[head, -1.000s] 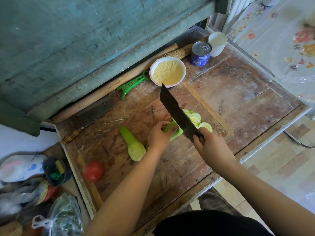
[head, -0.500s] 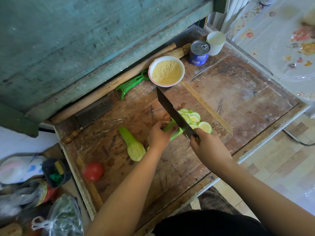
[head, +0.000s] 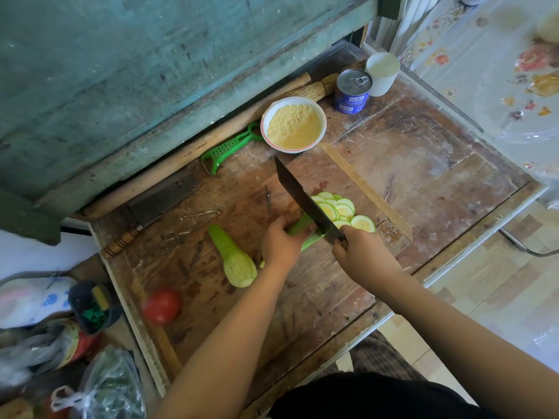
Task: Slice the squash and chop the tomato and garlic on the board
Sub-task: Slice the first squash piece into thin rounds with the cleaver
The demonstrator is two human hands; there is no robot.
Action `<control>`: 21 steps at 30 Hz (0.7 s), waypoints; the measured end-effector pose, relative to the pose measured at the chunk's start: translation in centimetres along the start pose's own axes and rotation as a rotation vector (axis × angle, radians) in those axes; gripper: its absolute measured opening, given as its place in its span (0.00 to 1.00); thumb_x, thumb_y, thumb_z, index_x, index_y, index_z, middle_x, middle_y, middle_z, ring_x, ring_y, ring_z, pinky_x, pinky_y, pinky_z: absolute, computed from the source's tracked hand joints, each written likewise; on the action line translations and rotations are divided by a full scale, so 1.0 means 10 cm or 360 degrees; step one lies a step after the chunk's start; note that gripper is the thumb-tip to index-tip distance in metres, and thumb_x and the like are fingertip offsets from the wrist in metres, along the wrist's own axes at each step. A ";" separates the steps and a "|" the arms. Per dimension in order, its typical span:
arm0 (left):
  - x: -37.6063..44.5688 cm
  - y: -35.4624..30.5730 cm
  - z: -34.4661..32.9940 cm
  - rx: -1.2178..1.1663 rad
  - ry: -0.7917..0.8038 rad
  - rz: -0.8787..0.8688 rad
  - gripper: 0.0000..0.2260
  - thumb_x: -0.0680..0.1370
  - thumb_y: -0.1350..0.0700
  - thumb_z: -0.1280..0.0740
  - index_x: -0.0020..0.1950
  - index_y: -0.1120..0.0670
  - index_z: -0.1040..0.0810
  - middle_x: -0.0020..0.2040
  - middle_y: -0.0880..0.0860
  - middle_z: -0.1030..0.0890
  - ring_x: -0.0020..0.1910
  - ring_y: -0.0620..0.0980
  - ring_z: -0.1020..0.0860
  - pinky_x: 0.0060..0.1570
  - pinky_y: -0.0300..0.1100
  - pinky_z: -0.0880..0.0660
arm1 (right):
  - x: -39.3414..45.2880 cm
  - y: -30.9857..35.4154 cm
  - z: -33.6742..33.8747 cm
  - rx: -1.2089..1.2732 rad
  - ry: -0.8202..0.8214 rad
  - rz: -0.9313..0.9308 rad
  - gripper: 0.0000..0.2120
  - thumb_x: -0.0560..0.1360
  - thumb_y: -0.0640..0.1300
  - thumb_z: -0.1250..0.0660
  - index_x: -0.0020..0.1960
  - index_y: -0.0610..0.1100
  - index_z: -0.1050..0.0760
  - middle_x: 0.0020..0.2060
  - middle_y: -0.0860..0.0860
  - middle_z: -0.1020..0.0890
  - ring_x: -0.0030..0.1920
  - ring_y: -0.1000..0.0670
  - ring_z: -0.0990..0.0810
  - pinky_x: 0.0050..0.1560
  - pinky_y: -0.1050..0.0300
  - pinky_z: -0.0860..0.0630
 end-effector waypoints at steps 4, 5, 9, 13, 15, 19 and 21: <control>0.00 0.01 0.00 0.0011 -0.0014 -0.0008 0.12 0.70 0.43 0.27 0.46 0.47 0.26 0.42 0.44 0.22 0.45 0.49 0.23 0.45 0.49 0.25 | 0.04 0.00 -0.03 0.0027 0.0030 -0.0033 0.12 0.79 0.43 0.44 0.37 0.43 0.36 0.29 0.47 0.30 0.28 0.47 0.33 0.27 0.57 0.39; 0.00 0.01 0.01 0.0021 -0.0013 -0.0008 0.12 0.70 0.43 0.28 0.46 0.46 0.26 0.43 0.43 0.22 0.45 0.49 0.23 0.45 0.48 0.25 | 0.05 0.00 -0.04 0.0038 0.0038 -0.0043 0.12 0.79 0.43 0.44 0.37 0.43 0.36 0.29 0.47 0.30 0.28 0.47 0.33 0.27 0.57 0.39; 0.01 0.00 0.00 0.0055 -0.0016 -0.0009 0.12 0.71 0.43 0.28 0.47 0.46 0.26 0.44 0.43 0.22 0.46 0.47 0.23 0.43 0.44 0.27 | 0.12 -0.01 -0.08 0.0033 0.0075 -0.0071 0.13 0.79 0.43 0.44 0.37 0.43 0.38 0.29 0.47 0.31 0.28 0.48 0.34 0.27 0.57 0.40; 0.00 0.01 -0.01 0.0082 -0.0035 -0.0038 0.13 0.71 0.42 0.29 0.50 0.46 0.24 0.47 0.44 0.20 0.47 0.47 0.22 0.45 0.46 0.25 | 0.21 -0.02 -0.13 0.0026 0.0109 -0.0104 0.15 0.79 0.44 0.44 0.35 0.45 0.40 0.30 0.47 0.31 0.28 0.48 0.34 0.28 0.56 0.38; 0.00 0.02 -0.02 0.0132 -0.0047 -0.0097 0.15 0.71 0.42 0.29 0.52 0.48 0.23 0.50 0.47 0.19 0.49 0.48 0.22 0.46 0.48 0.24 | 0.23 -0.04 -0.15 0.0033 0.0114 -0.0115 0.15 0.79 0.44 0.44 0.35 0.45 0.40 0.30 0.47 0.31 0.28 0.48 0.34 0.28 0.56 0.38; 0.02 0.02 -0.01 0.0281 0.0073 -0.0131 0.20 0.72 0.43 0.30 0.59 0.52 0.25 0.55 0.50 0.22 0.54 0.50 0.25 0.52 0.48 0.26 | 0.18 -0.09 -0.14 0.0124 0.0072 -0.0121 0.12 0.79 0.44 0.43 0.37 0.43 0.35 0.29 0.47 0.30 0.27 0.48 0.33 0.27 0.57 0.38; 0.04 0.02 0.01 0.0253 0.0158 -0.0093 0.20 0.72 0.47 0.29 0.60 0.54 0.27 0.55 0.50 0.25 0.54 0.49 0.26 0.50 0.43 0.28 | 0.13 -0.10 -0.07 0.0184 0.0036 -0.0104 0.10 0.79 0.43 0.42 0.40 0.40 0.31 0.28 0.48 0.29 0.27 0.48 0.33 0.26 0.58 0.38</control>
Point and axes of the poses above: each hand's wrist, its own x-axis towards the middle knuckle, its own z-axis out of the back of the hand, y = z × x, the point moved 4 cm from there along x, towards the middle knuckle
